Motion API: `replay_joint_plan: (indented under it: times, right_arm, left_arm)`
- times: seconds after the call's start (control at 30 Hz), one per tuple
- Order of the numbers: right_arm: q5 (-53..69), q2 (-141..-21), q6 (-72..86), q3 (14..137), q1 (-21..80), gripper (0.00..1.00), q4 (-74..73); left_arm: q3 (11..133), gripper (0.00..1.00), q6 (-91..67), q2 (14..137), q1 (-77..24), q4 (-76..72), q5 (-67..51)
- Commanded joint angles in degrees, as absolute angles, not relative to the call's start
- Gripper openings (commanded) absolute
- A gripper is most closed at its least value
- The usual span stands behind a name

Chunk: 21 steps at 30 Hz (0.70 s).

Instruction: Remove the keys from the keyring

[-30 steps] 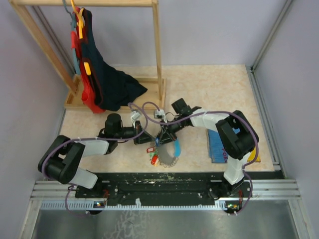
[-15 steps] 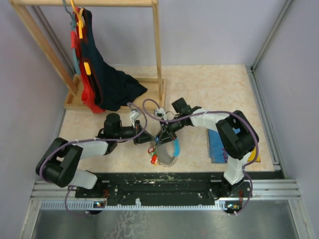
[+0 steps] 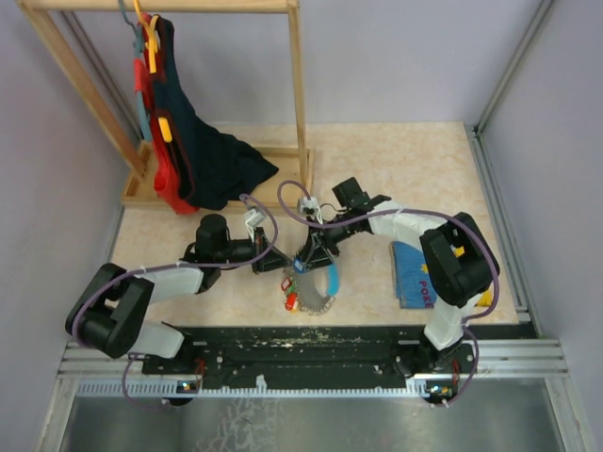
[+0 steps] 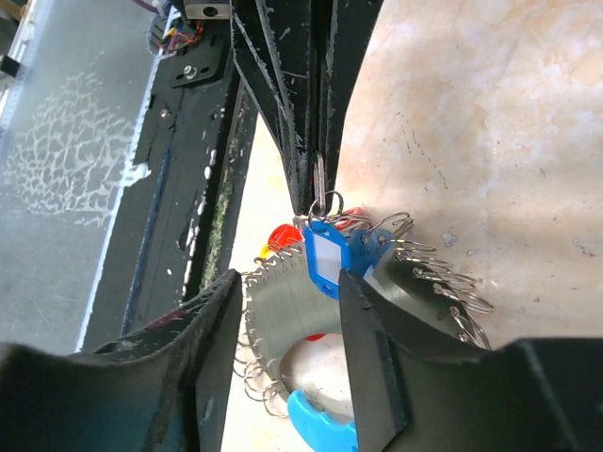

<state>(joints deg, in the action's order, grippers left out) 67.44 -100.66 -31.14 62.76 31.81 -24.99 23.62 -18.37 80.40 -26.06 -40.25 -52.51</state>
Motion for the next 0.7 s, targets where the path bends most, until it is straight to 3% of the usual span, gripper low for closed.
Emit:
replay_joint_plan:
  times: [0.0,0.3,0.67]
  right_arm:
    - [67.8,-97.1,-31.8,63.1,31.6,0.49,-21.3]
    - [67.3,-96.0,-26.6,59.8,31.7,0.52,-13.0]
    - [71.7,-97.2,-31.4,60.7,33.4,0.43,-18.2]
  left_arm:
    - [24.2,0.0,-18.2,79.4,-26.8,-41.5,-53.9]
    - [24.5,0.0,-19.4,78.5,-28.3,-42.7,-54.6]
    - [25.4,0.0,-18.6,75.5,-28.4,-40.8,-53.0]
